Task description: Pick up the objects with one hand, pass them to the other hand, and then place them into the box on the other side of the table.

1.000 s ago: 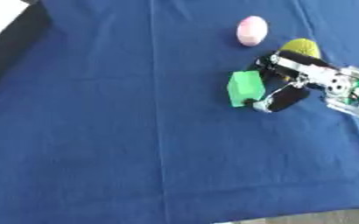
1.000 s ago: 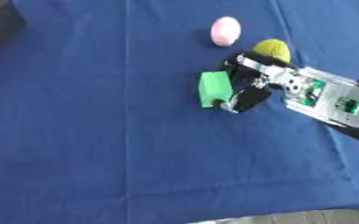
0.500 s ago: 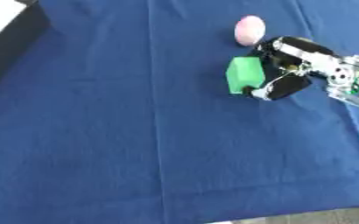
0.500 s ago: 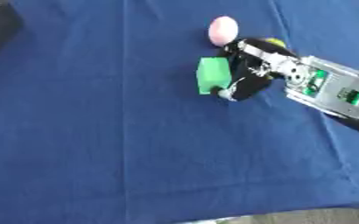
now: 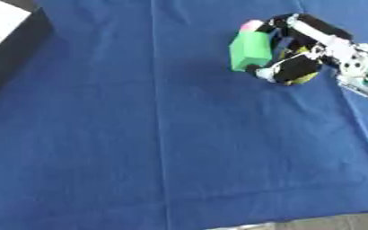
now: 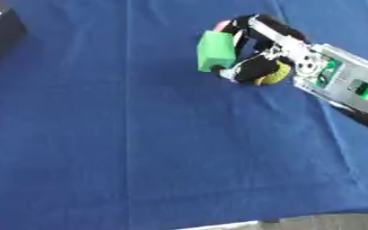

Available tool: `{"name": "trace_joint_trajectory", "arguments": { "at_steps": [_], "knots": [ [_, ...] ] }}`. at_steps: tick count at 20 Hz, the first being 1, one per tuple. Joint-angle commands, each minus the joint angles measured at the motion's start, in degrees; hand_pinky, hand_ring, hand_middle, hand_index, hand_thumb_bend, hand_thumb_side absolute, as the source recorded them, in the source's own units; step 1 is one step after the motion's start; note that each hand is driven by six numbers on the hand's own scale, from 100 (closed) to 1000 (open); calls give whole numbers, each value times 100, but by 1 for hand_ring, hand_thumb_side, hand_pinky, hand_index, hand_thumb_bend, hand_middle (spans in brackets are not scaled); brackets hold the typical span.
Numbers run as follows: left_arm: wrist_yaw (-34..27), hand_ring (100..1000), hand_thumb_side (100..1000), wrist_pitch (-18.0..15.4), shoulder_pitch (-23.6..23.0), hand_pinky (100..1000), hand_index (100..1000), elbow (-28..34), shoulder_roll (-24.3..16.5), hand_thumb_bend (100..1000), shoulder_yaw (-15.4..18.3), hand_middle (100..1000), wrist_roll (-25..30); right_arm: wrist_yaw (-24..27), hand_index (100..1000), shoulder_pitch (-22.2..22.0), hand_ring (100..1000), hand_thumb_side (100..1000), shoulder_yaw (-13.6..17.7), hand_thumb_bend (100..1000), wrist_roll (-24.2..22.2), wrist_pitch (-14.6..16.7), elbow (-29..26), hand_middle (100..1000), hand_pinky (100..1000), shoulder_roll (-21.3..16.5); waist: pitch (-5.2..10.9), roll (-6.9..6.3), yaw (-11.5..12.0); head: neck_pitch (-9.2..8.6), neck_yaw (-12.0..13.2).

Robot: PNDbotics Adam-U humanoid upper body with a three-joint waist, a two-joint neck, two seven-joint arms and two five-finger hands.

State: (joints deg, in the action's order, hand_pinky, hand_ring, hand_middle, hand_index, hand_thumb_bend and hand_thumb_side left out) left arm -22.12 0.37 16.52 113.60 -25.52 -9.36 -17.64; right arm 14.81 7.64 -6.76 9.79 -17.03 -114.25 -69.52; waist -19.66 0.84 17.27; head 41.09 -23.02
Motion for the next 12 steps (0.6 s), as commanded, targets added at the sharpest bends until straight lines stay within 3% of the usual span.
{"name": "trace_joint_trajectory", "arguments": {
  "at_steps": [1,5,12],
  "knots": [
    [-9,539,763,-46,-1,715,731,100,-165,109,96,565,-14,-10,557,121,543,100,84,419,16,27,-34,637,100,-85,157,-18,-12,-115,69],
    [8,540,729,-145,-11,715,732,100,-178,100,203,566,-59,-184,556,374,535,100,3,432,-1,-88,-34,636,100,59,198,-43,-3,-141,146],
    [51,542,685,-307,-18,716,732,100,-360,100,411,568,-127,-723,546,930,511,100,-199,448,192,-274,-34,628,100,627,271,-85,-34,-94,221]
  ]
}}
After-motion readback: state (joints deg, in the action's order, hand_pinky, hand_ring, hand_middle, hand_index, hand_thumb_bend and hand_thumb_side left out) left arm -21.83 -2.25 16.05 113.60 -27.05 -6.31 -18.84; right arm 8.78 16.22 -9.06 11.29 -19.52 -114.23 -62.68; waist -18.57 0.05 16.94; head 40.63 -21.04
